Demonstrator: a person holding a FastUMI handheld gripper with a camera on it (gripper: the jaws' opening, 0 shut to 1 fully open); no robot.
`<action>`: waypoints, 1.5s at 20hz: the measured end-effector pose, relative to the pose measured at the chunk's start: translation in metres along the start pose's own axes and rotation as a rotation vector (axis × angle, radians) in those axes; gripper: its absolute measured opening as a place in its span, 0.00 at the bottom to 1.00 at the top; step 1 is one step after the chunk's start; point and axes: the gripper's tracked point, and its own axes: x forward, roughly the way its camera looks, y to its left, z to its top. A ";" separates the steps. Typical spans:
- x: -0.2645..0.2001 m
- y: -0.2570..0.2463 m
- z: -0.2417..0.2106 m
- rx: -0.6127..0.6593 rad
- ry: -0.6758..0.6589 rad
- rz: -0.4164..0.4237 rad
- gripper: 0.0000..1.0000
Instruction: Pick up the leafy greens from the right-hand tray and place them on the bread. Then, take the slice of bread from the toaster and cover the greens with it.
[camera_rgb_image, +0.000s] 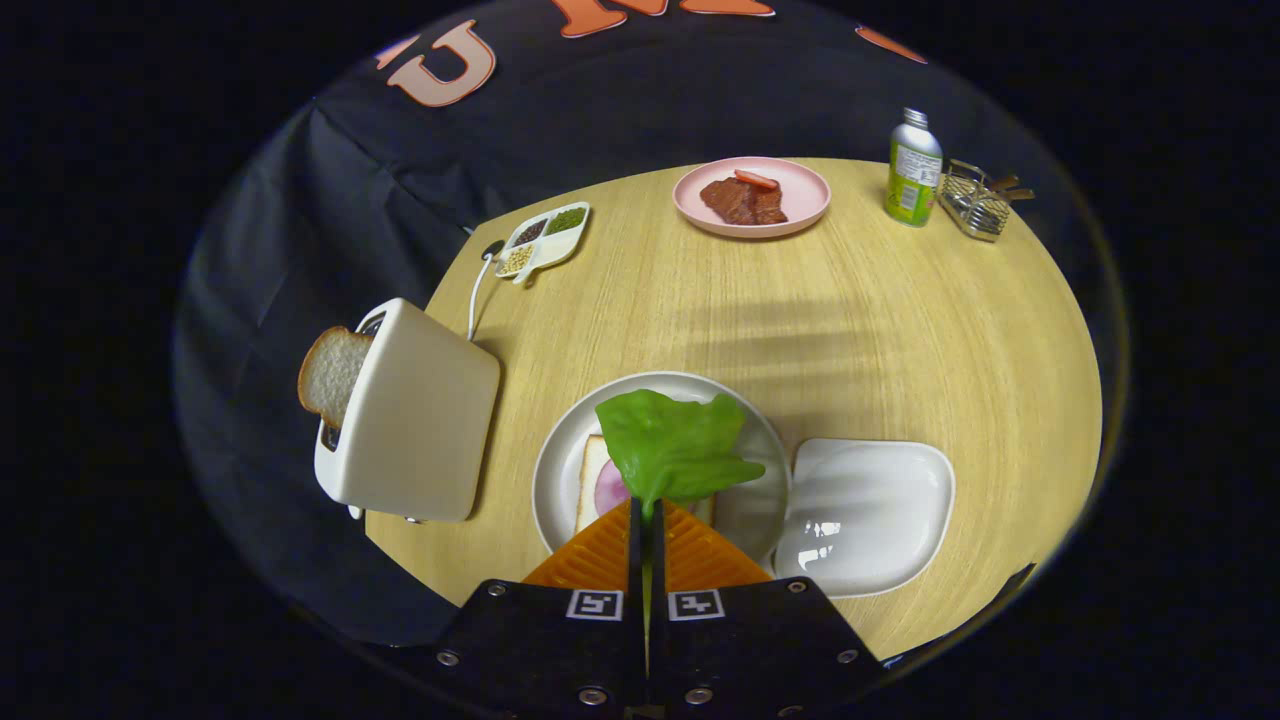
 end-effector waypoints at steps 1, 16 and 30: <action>0.003 0.006 -0.002 -0.009 0.012 0.018 0.02; 0.038 -0.014 -0.013 -0.232 0.049 -0.096 0.27; -0.039 0.115 0.071 -0.196 -0.111 0.051 0.74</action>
